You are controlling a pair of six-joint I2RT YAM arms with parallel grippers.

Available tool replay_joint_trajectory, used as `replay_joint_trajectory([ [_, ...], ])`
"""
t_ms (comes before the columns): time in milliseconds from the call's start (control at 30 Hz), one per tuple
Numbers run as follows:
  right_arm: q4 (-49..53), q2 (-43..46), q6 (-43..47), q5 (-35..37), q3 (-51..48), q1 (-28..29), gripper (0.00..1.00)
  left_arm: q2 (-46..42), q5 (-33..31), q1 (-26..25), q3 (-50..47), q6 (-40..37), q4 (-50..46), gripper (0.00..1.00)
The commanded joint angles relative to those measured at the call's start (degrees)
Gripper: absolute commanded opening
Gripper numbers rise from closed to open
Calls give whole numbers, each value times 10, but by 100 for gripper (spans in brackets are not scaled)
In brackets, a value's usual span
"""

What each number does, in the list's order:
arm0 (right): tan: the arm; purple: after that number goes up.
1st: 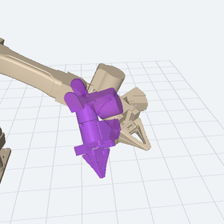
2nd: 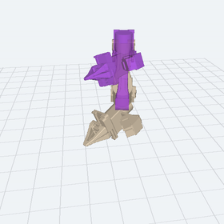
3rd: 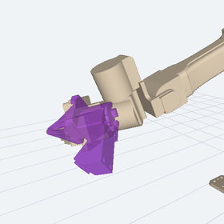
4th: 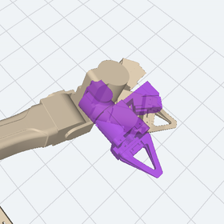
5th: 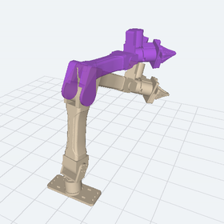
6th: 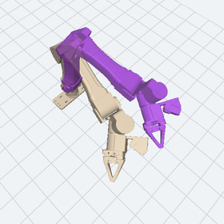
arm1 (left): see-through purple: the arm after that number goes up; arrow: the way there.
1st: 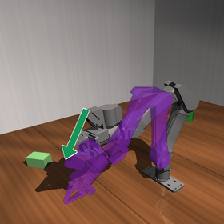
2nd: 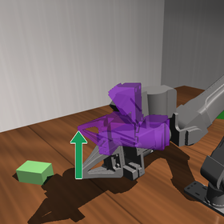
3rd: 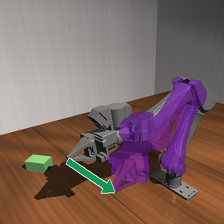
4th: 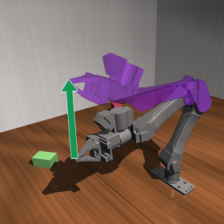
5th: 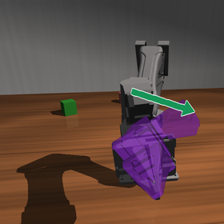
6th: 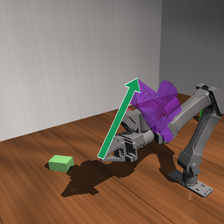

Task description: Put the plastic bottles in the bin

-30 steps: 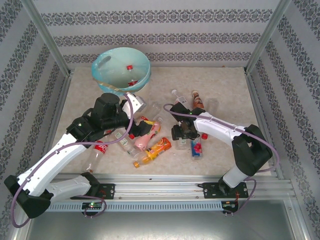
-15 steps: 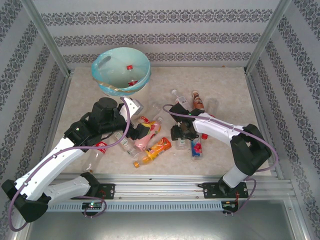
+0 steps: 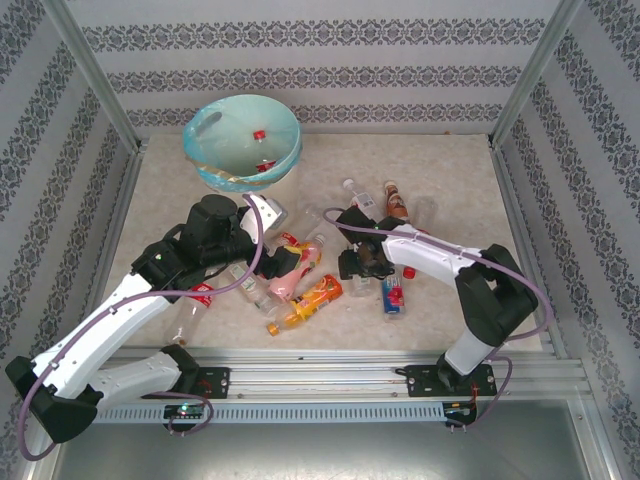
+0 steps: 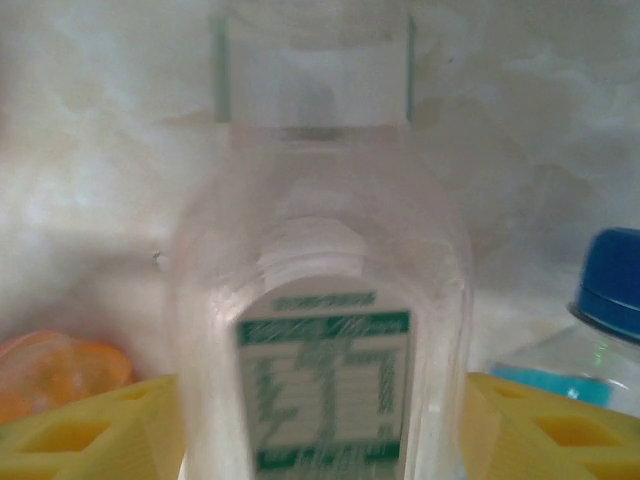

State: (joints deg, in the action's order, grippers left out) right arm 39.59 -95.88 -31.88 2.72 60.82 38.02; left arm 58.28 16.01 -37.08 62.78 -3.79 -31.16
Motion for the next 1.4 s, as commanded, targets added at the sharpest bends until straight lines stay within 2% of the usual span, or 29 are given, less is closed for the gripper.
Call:
replay_joint_trajectory([
  [0, -1, -37, -9, 0, -19, 6, 73, -1, -6, -5, -8, 5, 9, 94],
  [200, -3, -50, -8, 5, -5, 7, 73, -2, -10, -5, -4, 0, 5, 94],
  [467, 5, -31, -1, 17, 7, 6, 58, -3, -19, -6, -5, -6, 6, 94],
  [767, 53, 41, 11, 27, 27, 6, 49, -5, -28, -5, -5, 18, 43, 94],
  [1000, 87, 128, 21, 29, 30, 6, 47, 4, -48, -5, 12, 62, 77, 94],
  [1200, 64, 229, 74, -13, 41, 5, 45, 22, -27, -5, 47, 116, 96, 94],
  [1367, 0, 310, 133, -105, 42, 3, 44, 45, -3, -5, 91, 149, 119, 93],
])
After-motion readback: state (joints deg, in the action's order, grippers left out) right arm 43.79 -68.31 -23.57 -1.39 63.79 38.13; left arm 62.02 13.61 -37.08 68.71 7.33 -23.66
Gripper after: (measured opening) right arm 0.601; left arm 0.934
